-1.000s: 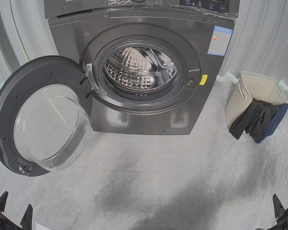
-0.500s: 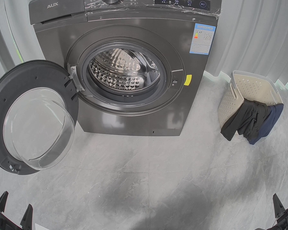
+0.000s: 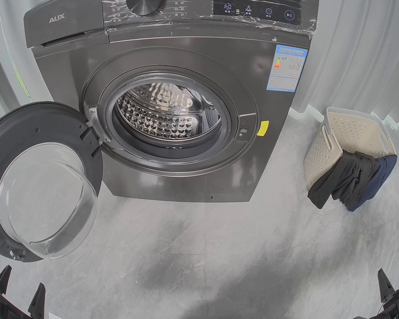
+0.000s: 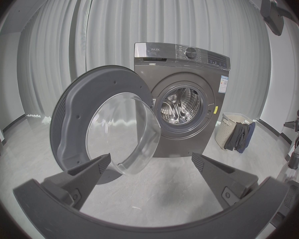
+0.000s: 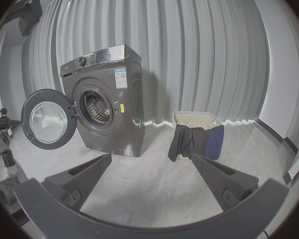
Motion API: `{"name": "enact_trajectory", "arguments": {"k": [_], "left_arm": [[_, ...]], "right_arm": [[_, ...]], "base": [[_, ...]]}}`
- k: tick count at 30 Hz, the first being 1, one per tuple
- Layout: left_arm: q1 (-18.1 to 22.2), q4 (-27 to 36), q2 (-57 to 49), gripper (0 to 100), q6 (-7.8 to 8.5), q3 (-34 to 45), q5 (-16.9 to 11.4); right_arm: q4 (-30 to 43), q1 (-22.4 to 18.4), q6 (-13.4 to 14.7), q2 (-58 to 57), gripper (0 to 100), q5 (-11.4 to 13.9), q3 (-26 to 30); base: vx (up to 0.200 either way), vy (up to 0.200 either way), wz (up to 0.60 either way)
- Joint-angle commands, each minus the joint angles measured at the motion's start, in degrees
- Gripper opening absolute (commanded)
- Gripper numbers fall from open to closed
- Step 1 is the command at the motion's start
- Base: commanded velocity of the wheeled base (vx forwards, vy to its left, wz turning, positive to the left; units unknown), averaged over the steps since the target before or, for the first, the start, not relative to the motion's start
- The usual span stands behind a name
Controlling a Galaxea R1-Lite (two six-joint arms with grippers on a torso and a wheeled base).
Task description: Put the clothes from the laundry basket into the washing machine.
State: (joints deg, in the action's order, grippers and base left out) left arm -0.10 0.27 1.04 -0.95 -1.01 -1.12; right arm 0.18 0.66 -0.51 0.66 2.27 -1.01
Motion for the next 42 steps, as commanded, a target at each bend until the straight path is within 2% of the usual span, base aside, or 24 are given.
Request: {"name": "enact_trajectory", "arguments": {"k": [1, 8, 42], "left_arm": [[0.0, 0.0, -1.0, 100, -0.02, 0.8, 0.0], [0.0, 0.0, -1.0, 100, -0.02, 0.8, 0.0], [0.0, 0.0, -1.0, 100, -0.02, 0.8, 0.0]], "right_arm": [[0.0, 0.0, 0.0, -0.7, 100, 0.0, 0.9], [0.0, 0.0, 0.0, -0.7, 100, 0.0, 0.9], [0.0, 0.0, 0.0, -0.7, 100, 0.0, 0.9]], "base": [[0.0, 0.0, 0.0], [0.0, 0.0, 0.0], [0.0, -0.2, 0.0]]}}
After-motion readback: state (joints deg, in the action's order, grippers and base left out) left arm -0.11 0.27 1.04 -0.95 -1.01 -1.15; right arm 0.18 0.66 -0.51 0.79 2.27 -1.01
